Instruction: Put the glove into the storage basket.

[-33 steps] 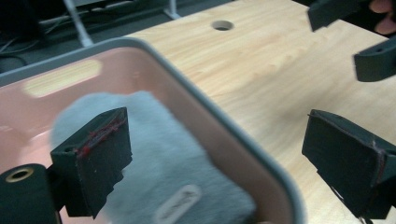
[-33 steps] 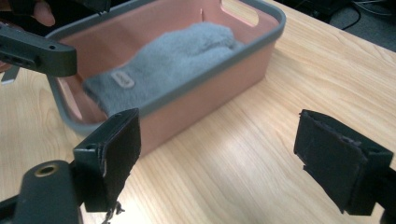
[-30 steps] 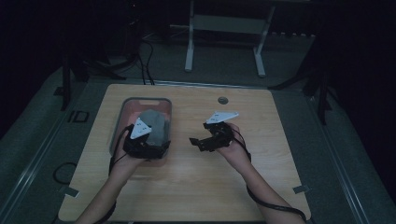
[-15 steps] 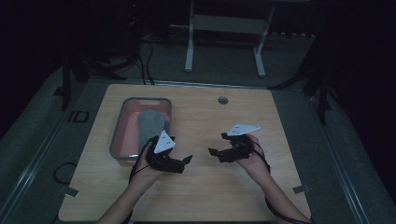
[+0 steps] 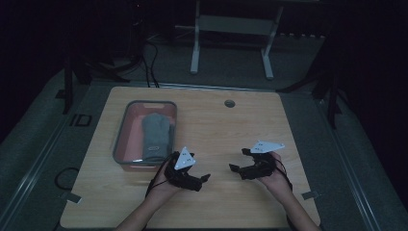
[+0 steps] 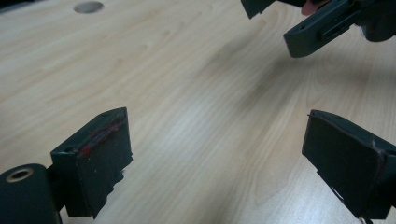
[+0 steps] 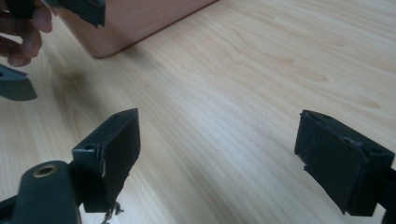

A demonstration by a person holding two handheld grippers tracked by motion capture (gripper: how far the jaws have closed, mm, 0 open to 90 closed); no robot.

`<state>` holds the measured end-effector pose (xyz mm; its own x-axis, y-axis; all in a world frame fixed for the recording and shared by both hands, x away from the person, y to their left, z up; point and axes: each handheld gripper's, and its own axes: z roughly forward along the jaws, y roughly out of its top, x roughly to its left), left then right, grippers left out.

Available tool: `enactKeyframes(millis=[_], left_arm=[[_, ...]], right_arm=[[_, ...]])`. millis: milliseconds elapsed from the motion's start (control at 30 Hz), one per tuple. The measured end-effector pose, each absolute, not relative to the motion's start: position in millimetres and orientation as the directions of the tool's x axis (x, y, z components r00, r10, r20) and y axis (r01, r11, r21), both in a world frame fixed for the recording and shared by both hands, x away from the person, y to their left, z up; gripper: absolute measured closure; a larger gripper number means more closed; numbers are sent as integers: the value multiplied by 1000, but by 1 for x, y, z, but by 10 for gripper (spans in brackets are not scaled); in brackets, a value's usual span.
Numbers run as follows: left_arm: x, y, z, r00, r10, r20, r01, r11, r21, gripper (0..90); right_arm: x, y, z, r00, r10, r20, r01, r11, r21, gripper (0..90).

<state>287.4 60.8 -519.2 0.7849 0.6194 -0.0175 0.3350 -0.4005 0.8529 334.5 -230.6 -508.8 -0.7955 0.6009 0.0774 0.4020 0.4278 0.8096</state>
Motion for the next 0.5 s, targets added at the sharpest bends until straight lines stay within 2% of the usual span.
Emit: enactKeyframes(millis=[300,500], left_arm=[[281,50,-536,804,595,-20,330,-419,846,84],[279,46,-542,811,585,-9,321,-433,842,84]], right_arm=[[317,-252,-523,-786,618,13,371,455,810,133],[309,-262,-528,-786,619,5,371,464,805,133]])
